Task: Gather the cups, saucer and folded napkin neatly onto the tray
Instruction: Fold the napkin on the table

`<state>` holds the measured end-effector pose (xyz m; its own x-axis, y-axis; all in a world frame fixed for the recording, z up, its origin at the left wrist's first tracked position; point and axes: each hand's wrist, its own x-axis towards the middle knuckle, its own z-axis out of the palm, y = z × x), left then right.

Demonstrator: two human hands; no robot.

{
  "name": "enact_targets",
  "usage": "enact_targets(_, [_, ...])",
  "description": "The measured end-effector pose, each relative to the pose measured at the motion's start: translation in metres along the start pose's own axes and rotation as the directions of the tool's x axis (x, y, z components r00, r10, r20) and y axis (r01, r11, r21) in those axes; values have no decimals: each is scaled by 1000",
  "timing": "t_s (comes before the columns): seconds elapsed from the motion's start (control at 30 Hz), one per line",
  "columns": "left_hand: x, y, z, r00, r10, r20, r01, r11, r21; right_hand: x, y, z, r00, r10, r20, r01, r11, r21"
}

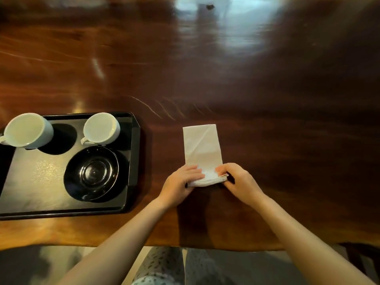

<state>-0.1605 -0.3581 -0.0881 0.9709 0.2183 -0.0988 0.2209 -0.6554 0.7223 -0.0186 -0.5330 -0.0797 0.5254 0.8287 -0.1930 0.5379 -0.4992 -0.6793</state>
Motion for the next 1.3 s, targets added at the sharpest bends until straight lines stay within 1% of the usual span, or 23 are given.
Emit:
enact_targets(0.1, [2, -1, -2, 996, 92, 16, -94, 987, 130, 9, -1, -6, 993, -112, 46, 119, 976, -181])
enact_targets(0.13, [3, 0, -3, 992, 127, 19, -128, 975, 182, 13, -2, -8, 984, -151, 99, 171, 953, -251])
enact_targets(0.2, [4, 0, -4, 983, 184, 24, -183, 942, 282, 22, -4, -12, 946, -199, 254, 283, 891, -356])
enact_targets(0.23, [4, -1, -4, 984, 174, 43, -179, 932, 315, 28, -5, -14, 920, -206, 332, 334, 856, -395])
enact_targets(0.3, [6, -5, -4, 990, 99, 103, -132, 911, 391, 39, -7, -15, 877, -193, 440, 400, 800, -448])
enact_targets(0.4, [11, -12, -3, 983, 12, 181, -110, 831, 545, 50, -7, -15, 845, -148, 514, 423, 773, -472])
enact_targets(0.5, [13, -14, -2, 980, -42, 195, -81, 808, 584, 51, -4, -18, 848, -150, 509, 417, 781, -465])
enact_targets(0.6, [14, -15, -4, 978, -59, 202, -74, 803, 591, 47, 0, -26, 868, -141, 476, 381, 805, -455])
enact_targets(0.67, [17, -13, -6, 972, -59, 228, -86, 813, 576, 45, -1, -29, 878, -143, 458, 374, 802, -465])
enact_targets(0.73, [19, -9, -9, 952, -120, 282, -62, 827, 558, 44, -2, -26, 881, -177, 438, 399, 777, -487])
enact_targets(0.8, [22, -5, -13, 944, -150, 293, -44, 826, 562, 43, 0, -20, 882, -241, 405, 428, 767, -478])
enact_targets(0.83, [23, -2, -15, 942, -160, 296, -35, 828, 560, 44, 1, -19, 883, -254, 396, 431, 772, -467])
enact_targets(0.9, [28, 1, -19, 936, -161, 312, -42, 831, 554, 46, 3, -22, 892, -249, 378, 400, 825, -400])
enact_targets(0.97, [36, 1, -28, 944, -118, 307, -55, 862, 503, 52, 1, -31, 918, -236, 318, 327, 906, -270])
enact_targets(1.0, [41, 1, -35, 953, -109, 283, -32, 892, 451, 56, -2, -36, 935, -188, 302, 259, 941, -218])
enact_targets(1.07, [51, 0, -49, 961, -161, 224, 83, 943, 322, 65, -7, -42, 955, -52, 292, 95, 986, -136])
enact_targets(1.1, [56, 0, -55, 956, -210, 206, 154, 954, 259, 69, -10, -43, 966, 2, 258, 17, 997, -70])
enact_targets(1.17, [64, 1, -61, 933, -316, 174, 302, 948, 99, 75, -14, -40, 983, 104, 149, -119, 988, 97])
enact_targets(1.2, [67, 3, -61, 926, -353, 132, 357, 934, -9, 78, -15, -37, 983, 154, 102, -168, 974, 151])
enact_targets(1.23, [72, 3, -60, 919, -388, 71, 394, 912, -111, 80, -15, -33, 978, 198, 65, -206, 962, 177])
enact_targets(1.3, [80, 2, -56, 888, -453, -79, 423, 872, -248, 81, -17, -24, 963, 269, -12, -262, 945, 194])
